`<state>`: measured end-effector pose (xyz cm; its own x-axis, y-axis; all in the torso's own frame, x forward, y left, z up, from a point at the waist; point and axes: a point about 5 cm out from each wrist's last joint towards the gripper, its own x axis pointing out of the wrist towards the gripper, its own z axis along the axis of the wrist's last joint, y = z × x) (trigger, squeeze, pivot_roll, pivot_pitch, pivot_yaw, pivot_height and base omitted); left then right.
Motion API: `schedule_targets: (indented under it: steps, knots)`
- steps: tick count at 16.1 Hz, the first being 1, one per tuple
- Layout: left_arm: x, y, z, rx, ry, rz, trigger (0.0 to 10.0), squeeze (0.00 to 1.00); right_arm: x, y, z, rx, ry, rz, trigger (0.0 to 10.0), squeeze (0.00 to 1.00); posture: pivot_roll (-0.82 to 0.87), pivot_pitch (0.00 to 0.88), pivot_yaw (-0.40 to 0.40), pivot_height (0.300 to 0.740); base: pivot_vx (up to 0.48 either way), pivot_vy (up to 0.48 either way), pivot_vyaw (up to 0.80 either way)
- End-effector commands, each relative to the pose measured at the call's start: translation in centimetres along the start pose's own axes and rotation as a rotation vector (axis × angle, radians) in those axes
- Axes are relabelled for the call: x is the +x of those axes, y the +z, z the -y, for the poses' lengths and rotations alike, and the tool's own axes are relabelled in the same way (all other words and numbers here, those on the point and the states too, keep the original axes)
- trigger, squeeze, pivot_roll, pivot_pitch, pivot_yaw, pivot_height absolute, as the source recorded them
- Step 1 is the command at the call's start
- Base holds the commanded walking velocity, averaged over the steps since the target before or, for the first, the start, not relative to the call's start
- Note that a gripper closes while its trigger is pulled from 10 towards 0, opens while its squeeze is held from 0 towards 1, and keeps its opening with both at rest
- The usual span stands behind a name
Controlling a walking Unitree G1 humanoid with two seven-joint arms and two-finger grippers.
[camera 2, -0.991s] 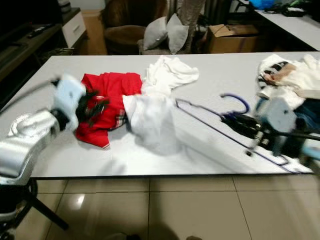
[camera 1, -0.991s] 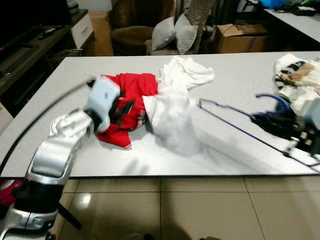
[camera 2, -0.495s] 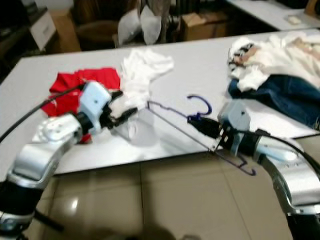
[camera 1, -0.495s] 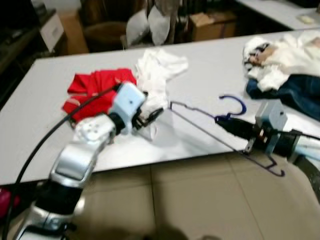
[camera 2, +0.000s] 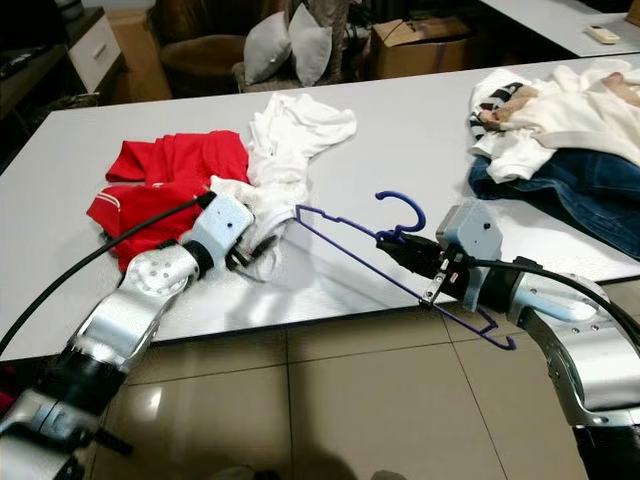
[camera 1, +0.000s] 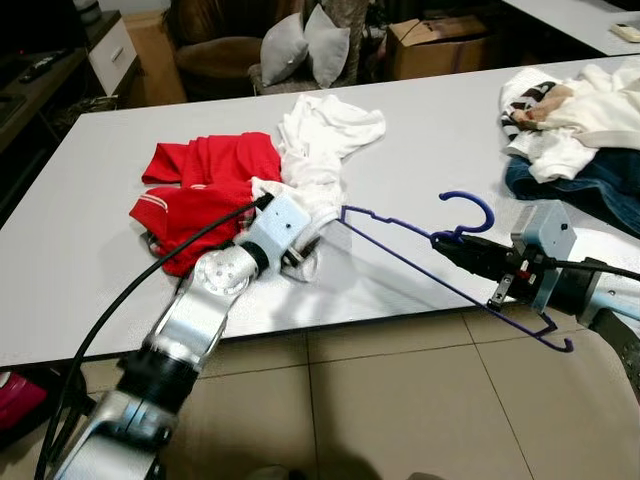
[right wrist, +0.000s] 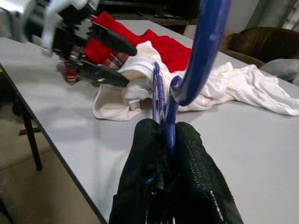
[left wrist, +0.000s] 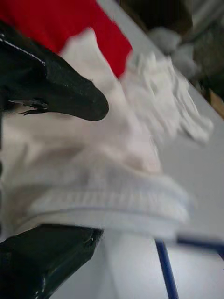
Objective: Hang hanger
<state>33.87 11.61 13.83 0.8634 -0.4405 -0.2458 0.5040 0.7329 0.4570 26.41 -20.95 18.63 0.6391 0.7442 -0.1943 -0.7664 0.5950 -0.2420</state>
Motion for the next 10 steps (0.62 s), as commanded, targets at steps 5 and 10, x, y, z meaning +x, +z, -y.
schedule_targets:
  steps: [5,10]
  knots:
    - [1.1,0.0,-0.9,-0.066,0.09,0.044,0.0,0.0,0.3,0.7,-0.3,-0.015,0.035,0.019,10.0,0.0,-0.18,0.0,0.095,0.74,0.0,0.0,0.0]
    - [1.5,-0.3,-1.7,-0.086,0.115,0.062,0.0,0.0,0.1,0.7,-0.3,-0.013,0.032,0.016,10.0,0.0,-0.18,0.0,0.102,0.74,0.0,0.0,0.0]
